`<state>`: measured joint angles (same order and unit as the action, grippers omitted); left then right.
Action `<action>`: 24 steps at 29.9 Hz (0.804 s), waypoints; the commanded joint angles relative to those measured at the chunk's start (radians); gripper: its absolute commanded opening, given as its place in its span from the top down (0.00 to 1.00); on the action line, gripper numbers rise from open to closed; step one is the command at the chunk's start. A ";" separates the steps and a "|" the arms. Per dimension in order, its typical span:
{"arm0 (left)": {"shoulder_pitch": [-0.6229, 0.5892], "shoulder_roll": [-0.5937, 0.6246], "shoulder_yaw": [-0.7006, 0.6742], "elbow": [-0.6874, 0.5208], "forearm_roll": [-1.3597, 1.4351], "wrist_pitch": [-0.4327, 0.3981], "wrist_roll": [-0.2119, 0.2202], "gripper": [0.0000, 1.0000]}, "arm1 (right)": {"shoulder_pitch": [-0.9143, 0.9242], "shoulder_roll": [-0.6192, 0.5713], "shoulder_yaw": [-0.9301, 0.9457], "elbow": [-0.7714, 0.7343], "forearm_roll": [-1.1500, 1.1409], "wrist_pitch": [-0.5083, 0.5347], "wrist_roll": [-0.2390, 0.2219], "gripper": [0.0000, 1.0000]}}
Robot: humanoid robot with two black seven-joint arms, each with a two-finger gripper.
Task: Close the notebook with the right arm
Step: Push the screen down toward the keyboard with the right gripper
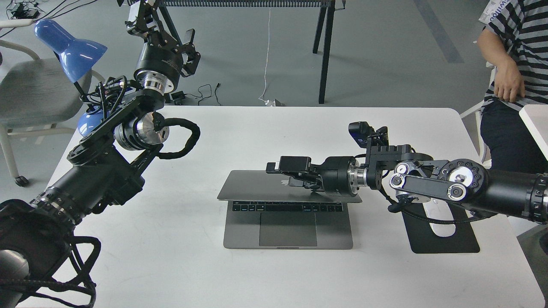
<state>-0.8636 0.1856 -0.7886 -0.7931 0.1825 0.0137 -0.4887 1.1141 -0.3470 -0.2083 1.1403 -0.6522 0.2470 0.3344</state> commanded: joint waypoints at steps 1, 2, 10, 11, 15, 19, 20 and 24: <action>0.000 0.000 0.000 0.000 0.000 0.000 0.000 0.00 | -0.010 -0.001 -0.037 0.013 -0.001 0.000 0.000 0.00; 0.000 0.000 0.000 0.000 0.000 0.000 0.000 0.00 | -0.014 -0.001 -0.045 0.018 -0.001 0.000 0.000 0.00; 0.000 0.000 0.000 0.000 0.000 0.000 0.000 0.00 | -0.030 0.005 -0.114 0.029 -0.040 0.000 -0.001 0.00; 0.000 0.000 0.000 0.000 0.000 0.000 0.000 0.00 | -0.031 0.005 -0.123 0.029 -0.043 0.000 -0.001 0.00; 0.000 0.000 0.000 0.000 0.000 0.000 0.000 0.00 | -0.031 0.006 -0.151 0.027 -0.044 0.000 -0.005 0.00; 0.000 0.000 0.000 0.000 0.000 0.000 0.000 0.00 | -0.031 0.006 -0.172 0.016 -0.067 -0.005 -0.014 0.00; 0.000 0.000 0.000 0.000 0.000 0.000 0.000 0.00 | -0.031 0.006 -0.177 0.016 -0.073 -0.008 -0.014 0.00; 0.000 0.000 0.000 0.000 0.000 0.000 0.000 0.00 | -0.034 0.010 -0.209 -0.008 -0.093 -0.023 -0.029 0.00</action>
<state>-0.8636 0.1856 -0.7881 -0.7931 0.1825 0.0138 -0.4887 1.0823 -0.3393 -0.3953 1.1505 -0.7299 0.2354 0.3164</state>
